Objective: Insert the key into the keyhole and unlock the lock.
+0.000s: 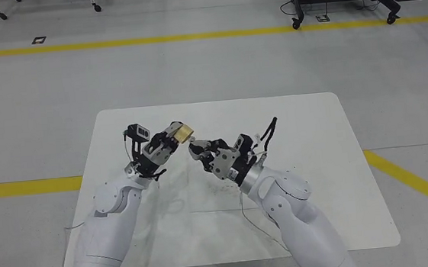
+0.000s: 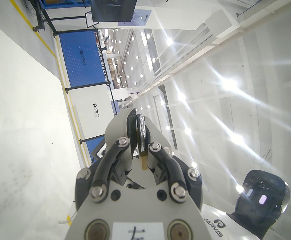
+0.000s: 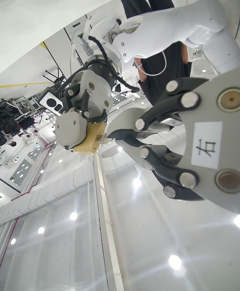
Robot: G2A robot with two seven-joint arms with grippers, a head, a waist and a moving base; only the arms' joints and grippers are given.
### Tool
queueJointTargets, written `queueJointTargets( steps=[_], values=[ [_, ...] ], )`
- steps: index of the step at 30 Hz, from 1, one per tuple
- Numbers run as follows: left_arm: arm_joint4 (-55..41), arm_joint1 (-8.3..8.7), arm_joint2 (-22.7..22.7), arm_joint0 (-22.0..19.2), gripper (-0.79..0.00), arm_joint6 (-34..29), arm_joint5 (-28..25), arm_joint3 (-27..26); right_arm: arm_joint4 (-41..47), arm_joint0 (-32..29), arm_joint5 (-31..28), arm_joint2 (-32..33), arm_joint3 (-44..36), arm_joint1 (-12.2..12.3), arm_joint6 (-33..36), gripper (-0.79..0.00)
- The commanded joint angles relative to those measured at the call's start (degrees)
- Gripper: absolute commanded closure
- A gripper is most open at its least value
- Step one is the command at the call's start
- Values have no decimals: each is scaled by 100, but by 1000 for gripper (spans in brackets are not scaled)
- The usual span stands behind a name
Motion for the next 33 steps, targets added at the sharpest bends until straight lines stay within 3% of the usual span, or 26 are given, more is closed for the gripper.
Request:
queueJointTargets(
  steps=[1, 2, 3, 6, 9, 19, 22, 23, 25, 28, 33],
  values=[
    [20, 1, -5, -10, 0, 19, 28, -14, -87, 16, -57, -22, -5, 5, -78, -86],
    [24, 1, -6, -16, 0, 27, 39, -18, -133, 19, -72, -58, -18, 7, -93, -132],
    [28, 1, -9, -23, 0, 40, 54, -19, -166, 22, -90, -81, -28, 9, -95, -231],
    [53, 1, -13, -45, 0, 79, 93, -19, -345, 2, -165, -147, -67, 22, -128, -289],
    [123, 4, -17, -62, 0, 119, 114, -22, -476, -41, -247, -187, -110, 33, -206, -296],
    [202, 6, 4, -84, 0, 109, 174, -48, -544, 104, -422, -299, -19, 8, -729, -240],
    [204, 9, -9, -86, 0, 107, 181, -48, -553, 152, -485, -349, 20, -5, -857, -188],
    [214, 11, -15, -88, 0, 97, 187, -43, -574, 163, -513, -351, 35, -7, -906, -126],
    [210, 13, -24, -88, 0, 90, 199, -36, -595, 179, -532, -385, 50, -13, -976, -120],
    [234, 17, -29, -94, 0, 75, 220, -19, -638, 209, -569, -434, 72, -22, -1083, 0],
    [317, 20, -20, -106, 0, 84, 194, -20, -632, 244, -620, -498, 111, -39, -1210, 0]
  ],
)
